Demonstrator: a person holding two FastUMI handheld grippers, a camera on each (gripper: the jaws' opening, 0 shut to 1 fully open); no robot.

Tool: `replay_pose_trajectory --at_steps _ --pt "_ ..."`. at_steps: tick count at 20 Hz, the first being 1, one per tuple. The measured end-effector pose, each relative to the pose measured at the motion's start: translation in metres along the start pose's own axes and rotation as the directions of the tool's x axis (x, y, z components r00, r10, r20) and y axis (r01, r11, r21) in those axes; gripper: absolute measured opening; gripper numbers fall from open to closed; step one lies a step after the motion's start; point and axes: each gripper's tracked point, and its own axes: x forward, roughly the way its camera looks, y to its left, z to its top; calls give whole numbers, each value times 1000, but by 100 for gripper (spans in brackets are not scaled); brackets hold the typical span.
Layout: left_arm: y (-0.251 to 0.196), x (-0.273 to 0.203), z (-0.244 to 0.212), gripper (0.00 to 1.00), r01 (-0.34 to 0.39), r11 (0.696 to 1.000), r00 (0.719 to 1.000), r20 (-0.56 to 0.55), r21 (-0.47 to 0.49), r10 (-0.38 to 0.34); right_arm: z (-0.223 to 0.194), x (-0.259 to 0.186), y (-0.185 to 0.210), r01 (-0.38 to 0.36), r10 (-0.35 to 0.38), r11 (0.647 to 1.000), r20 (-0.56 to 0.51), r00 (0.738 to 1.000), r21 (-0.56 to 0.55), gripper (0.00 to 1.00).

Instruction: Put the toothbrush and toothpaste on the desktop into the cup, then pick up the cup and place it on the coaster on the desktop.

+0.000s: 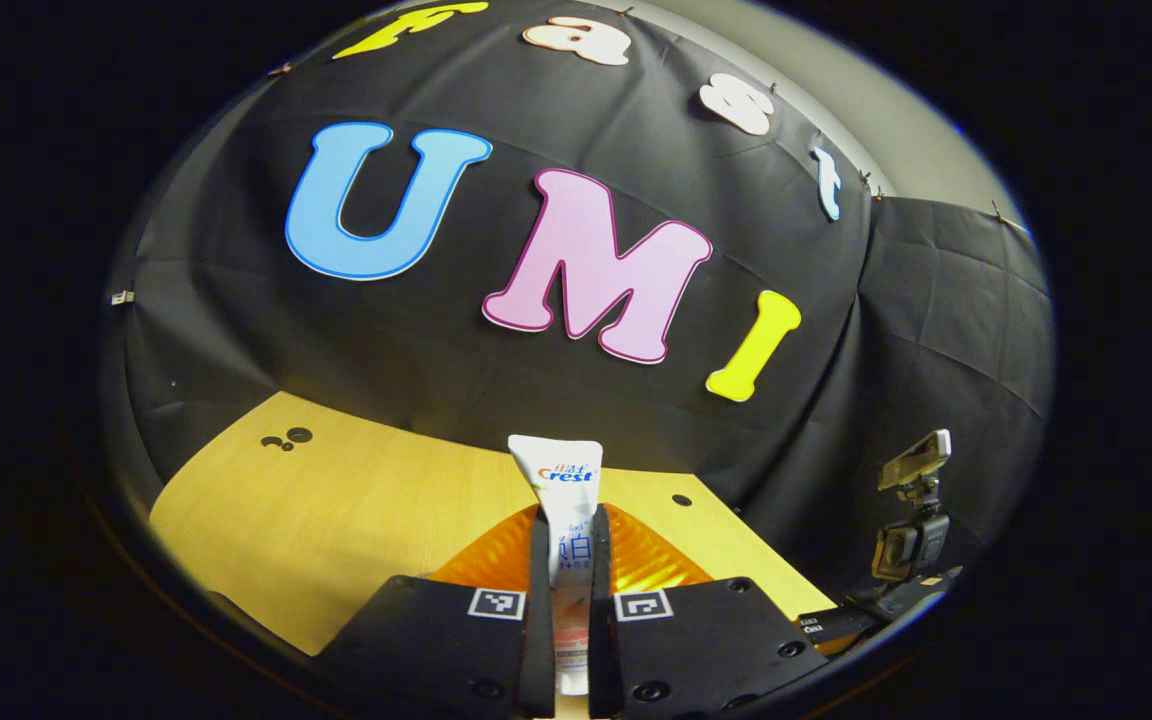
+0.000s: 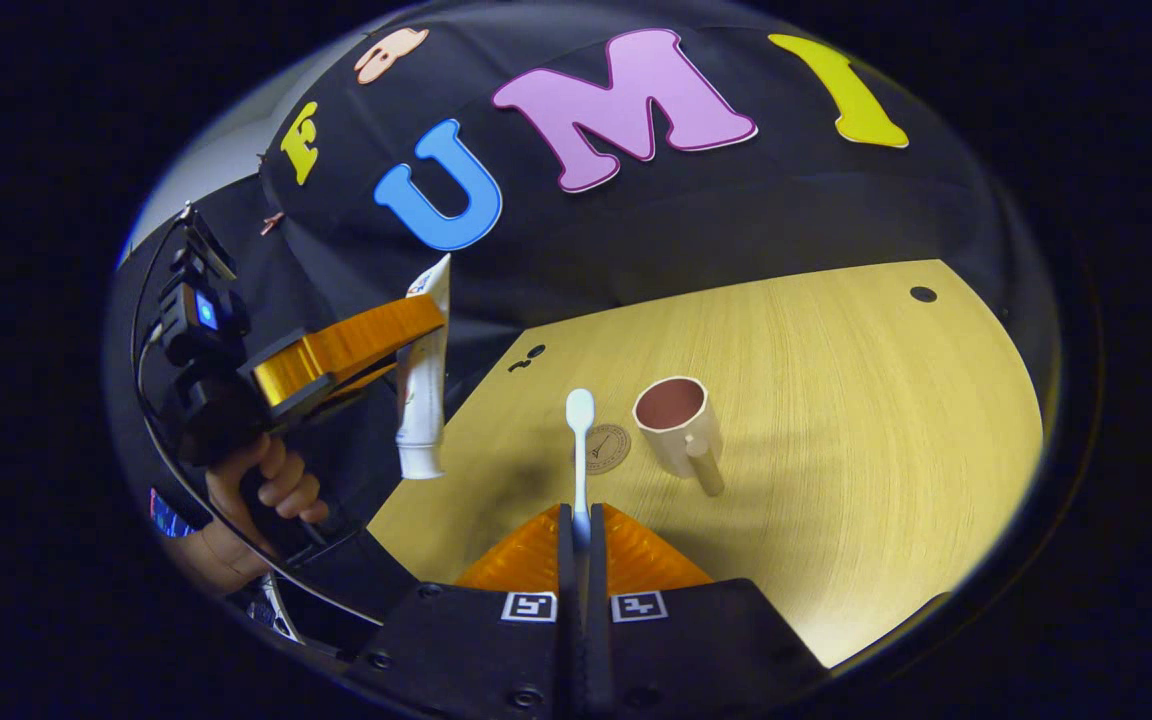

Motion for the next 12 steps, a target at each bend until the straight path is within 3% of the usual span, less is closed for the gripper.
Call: replay_pose_trajectory --at_steps 8,12 --pt "-3 80 7 18 31 997 993 119 -65 -23 12 4 -30 -35 36 999 14 999 -29 5" --pt "1 112 -5 18 26 999 983 182 -39 -18 14 19 -45 -67 69 996 33 997 -53 5"
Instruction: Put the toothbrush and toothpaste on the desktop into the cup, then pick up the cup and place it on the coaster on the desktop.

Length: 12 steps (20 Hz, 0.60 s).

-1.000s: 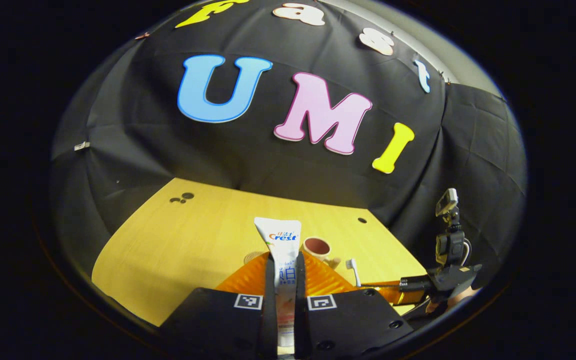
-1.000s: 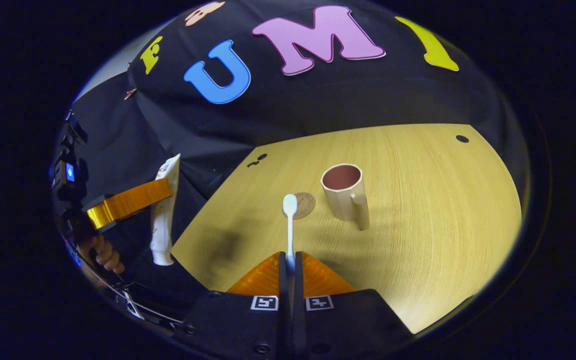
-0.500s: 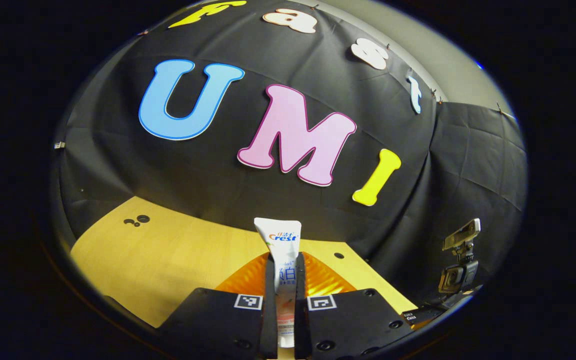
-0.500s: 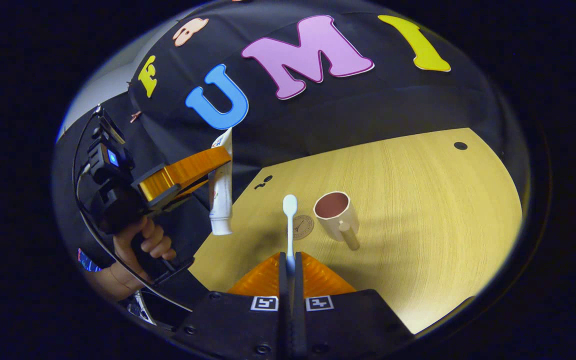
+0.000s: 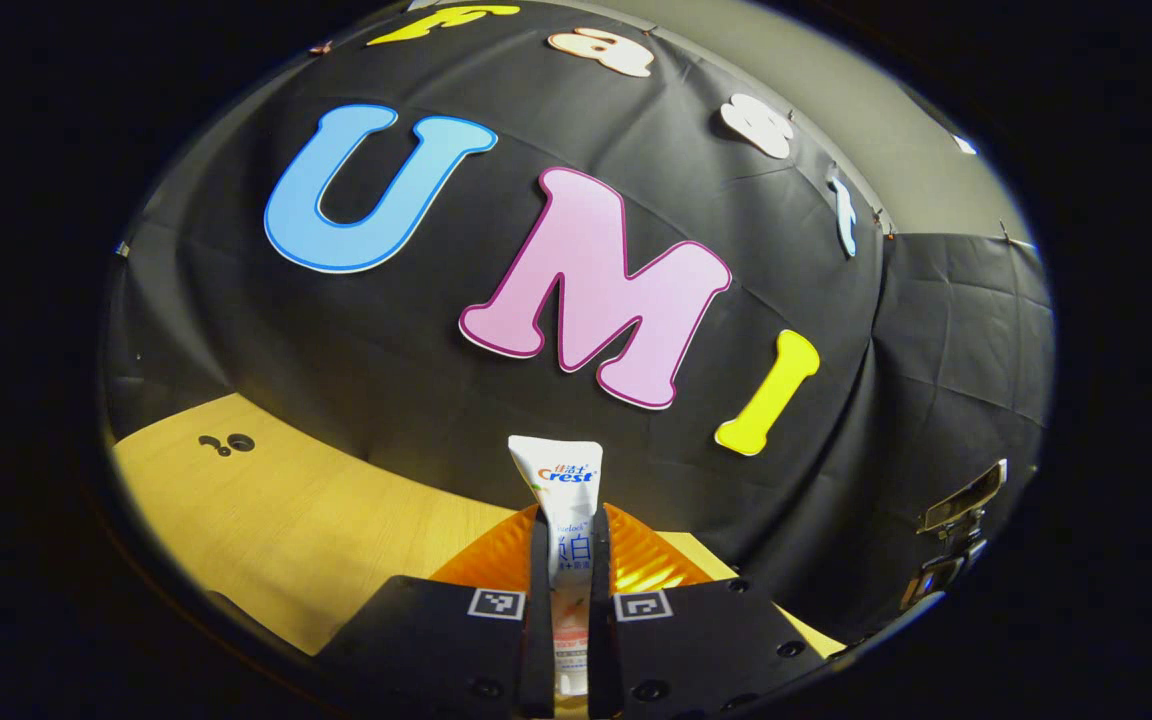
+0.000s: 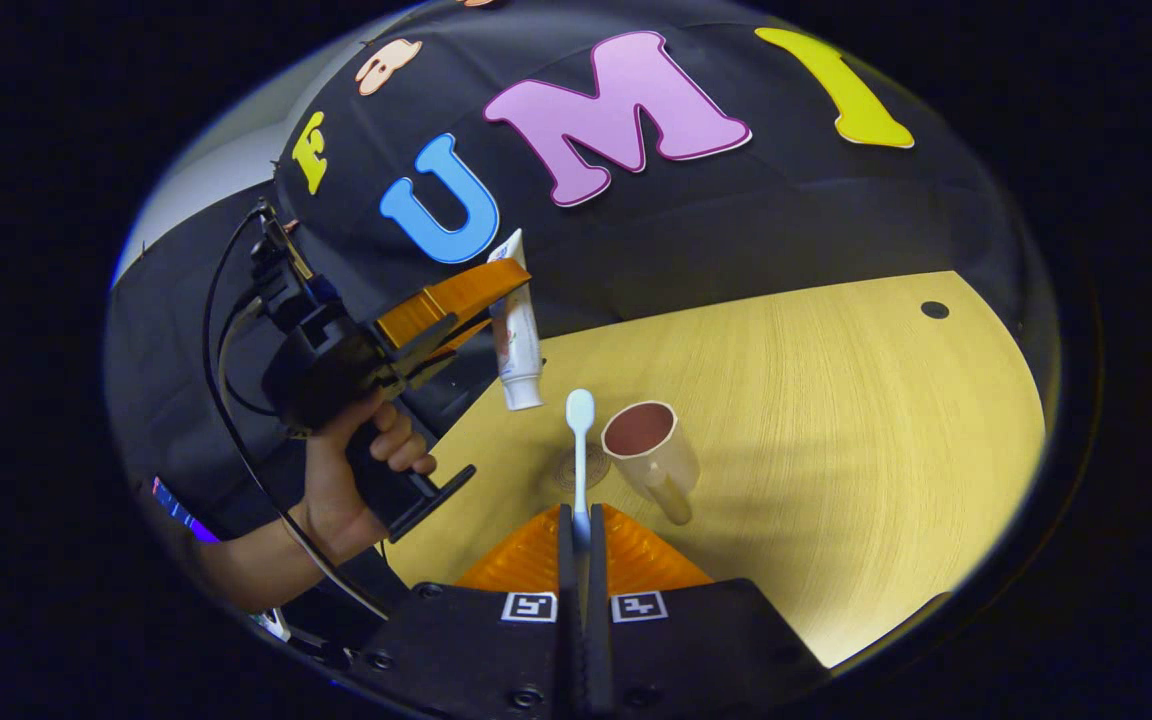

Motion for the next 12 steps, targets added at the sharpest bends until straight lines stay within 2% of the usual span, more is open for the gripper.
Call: replay_pose_trajectory --at_steps 5,10,11,12 --pt "6 30 -42 18 -38 996 999 -22 80 40 -9 8 -27 24 -24 1000 -2 1000 15 5" --pt "2 47 -72 18 -31 995 999 -39 95 35 -14 3 -40 21 -21 1000 -4 1000 16 5" --pt "3 49 -77 23 -32 995 999 -41 93 36 -14 3 -44 21 -22 1000 1 1000 20 5" --pt "4 50 -83 23 -35 995 998 -42 91 39 -13 3 -46 20 -20 999 9 1000 26 5"
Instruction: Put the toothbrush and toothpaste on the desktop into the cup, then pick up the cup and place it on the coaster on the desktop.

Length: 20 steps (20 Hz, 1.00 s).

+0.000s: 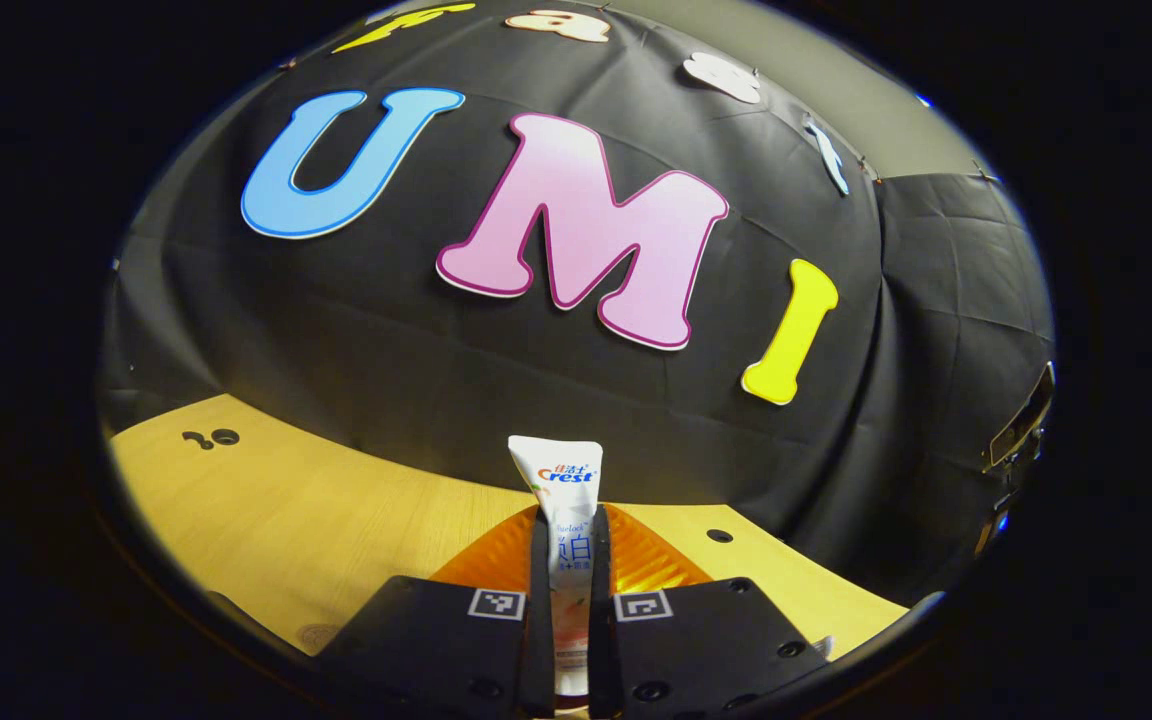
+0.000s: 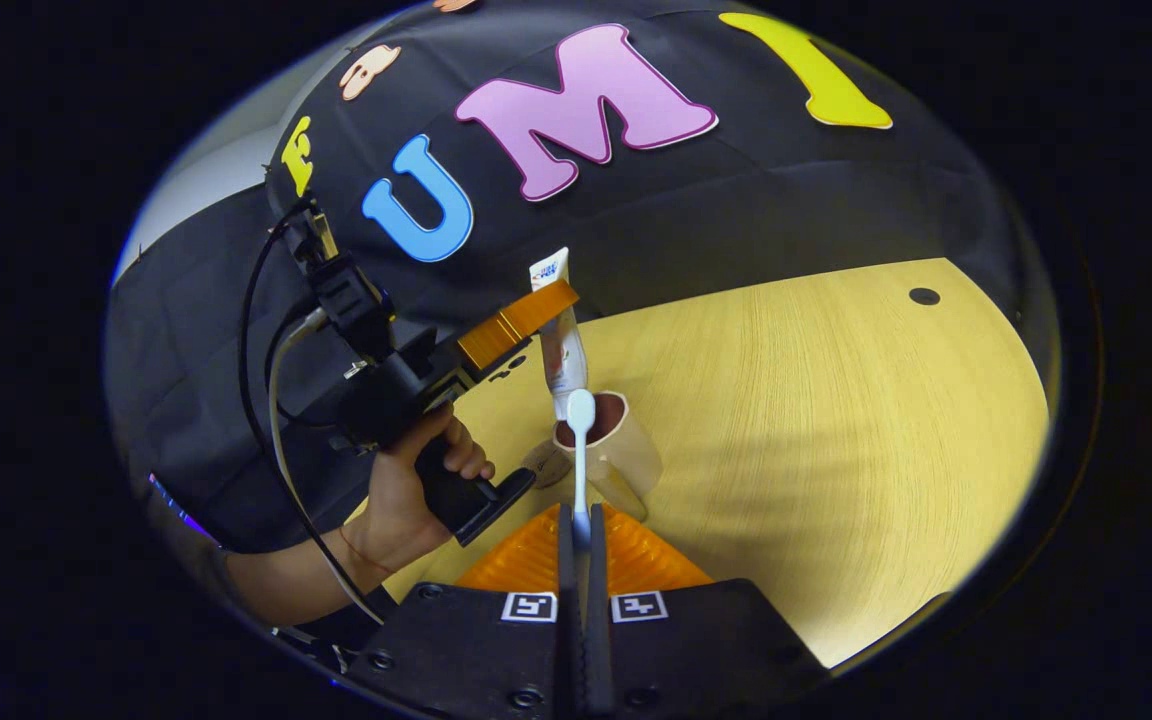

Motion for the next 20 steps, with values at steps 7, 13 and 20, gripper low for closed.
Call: replay_pose_trajectory --at_steps 7,13,20 --pt "11 -4 -44 20 -24 1000 999 -44 -15 23 4 8 -17 -7 7 1000 45 999 2 5" --pt "12 -14 -64 24 -26 999 997 -78 -24 24 8 12 -29 10 -11 1000 80 997 18 5" --pt "12 -28 -79 27 3 999 994 -109 -33 -6 23 16 -30 29 -35 999 139 990 42 5"
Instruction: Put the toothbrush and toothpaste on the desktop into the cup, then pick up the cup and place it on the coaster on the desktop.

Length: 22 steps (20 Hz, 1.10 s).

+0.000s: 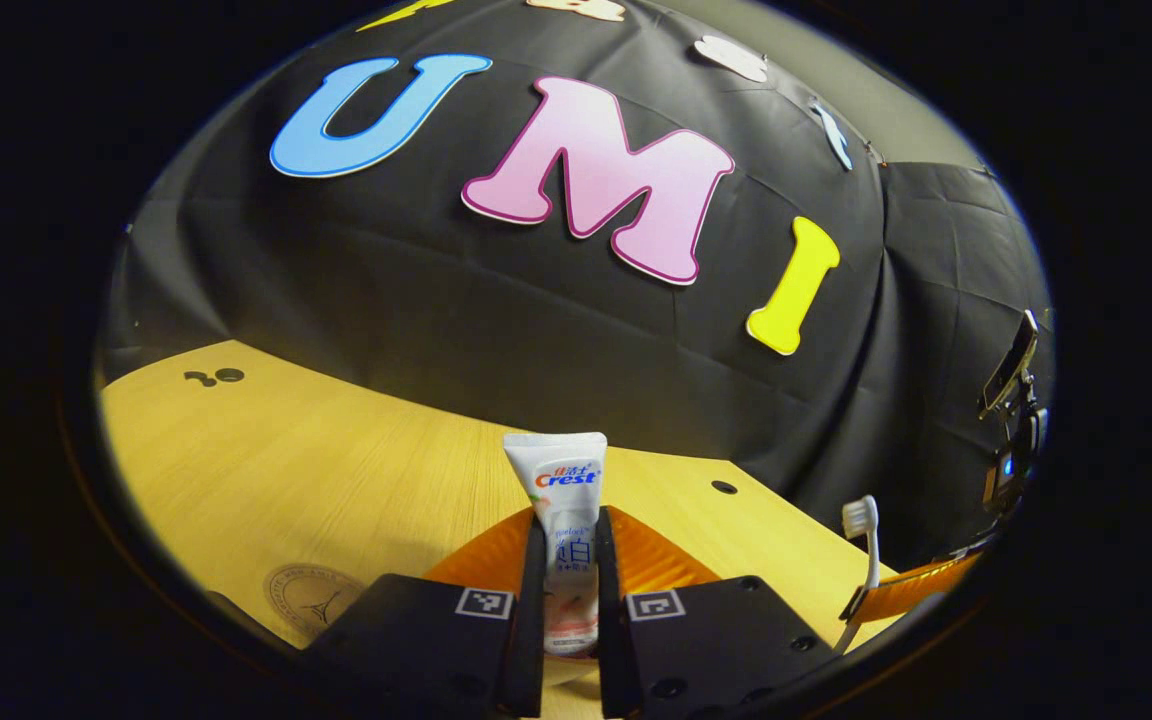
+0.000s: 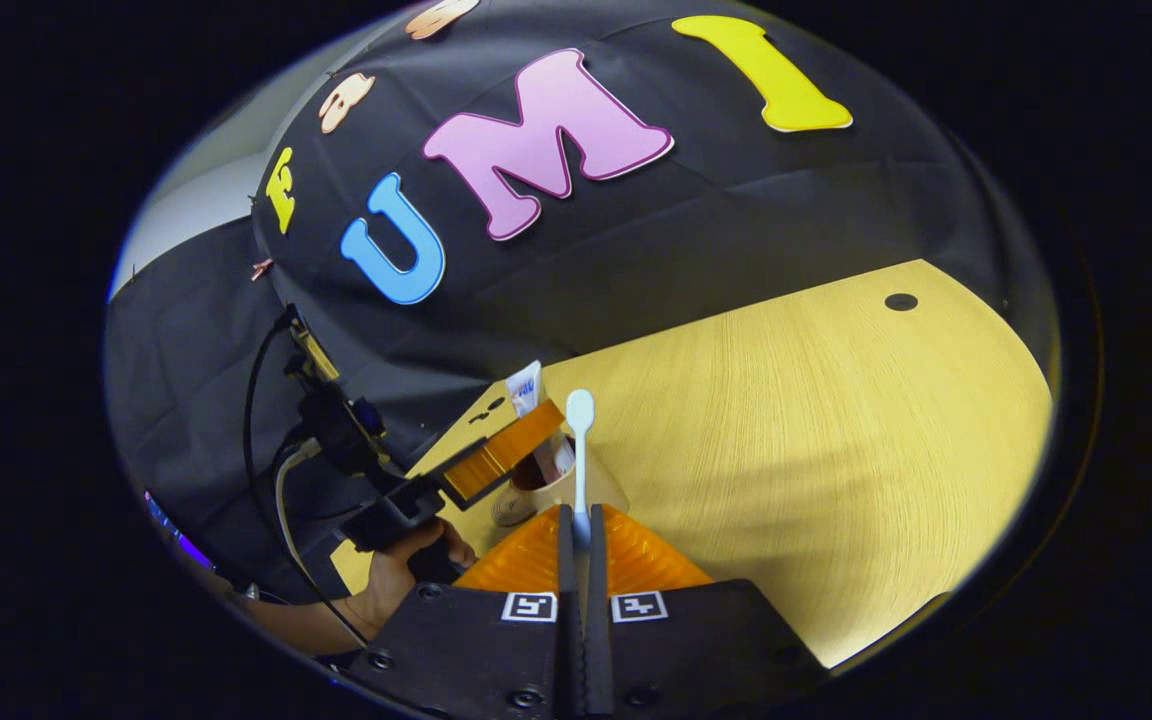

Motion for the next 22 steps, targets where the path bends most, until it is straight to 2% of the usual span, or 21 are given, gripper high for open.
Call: replay_pose_trajectory --at_steps 5,7,10,11,12,13,14,15,16,22 --pt "-2 -7 -3 29 36 999 999 -8 -4 -36 6 4 8 13 -13 1000 38 999 8 5" --pt "-7 -9 -2 32 63 998 998 -12 -16 -63 14 6 11 19 -21 1000 66 998 21 5" --pt "-9 -12 -4 41 80 997 996 -29 -12 -81 30 8 16 25 -32 998 121 992 53 5" --pt "-10 -14 -4 53 85 996 996 -38 -6 -86 36 8 17 27 -35 998 141 989 60 5" --pt "-10 -17 -2 47 85 996 996 -43 6 -84 42 10 18 28 -38 997 160 986 65 5" --pt "-9 -21 2 51 81 996 996 -38 26 -80 47 11 20 28 -40 997 179 983 69 5" --pt "-12 -23 5 66 91 995 995 -35 44 -89 52 13 21 28 -42 997 194 980 71 5" --pt "-13 -29 9 67 100 993 995 -33 56 -98 56 15 22 30 -44 997 209 977 69 5" --pt "-13 -33 13 60 107 992 994 -28 62 -105 60 17 23 33 -47 997 221 974 66 5" --pt "-12 -81 21 66 155 987 987 -50 29 -153 83 39 42 -16 -12 996 306 952 91 5"
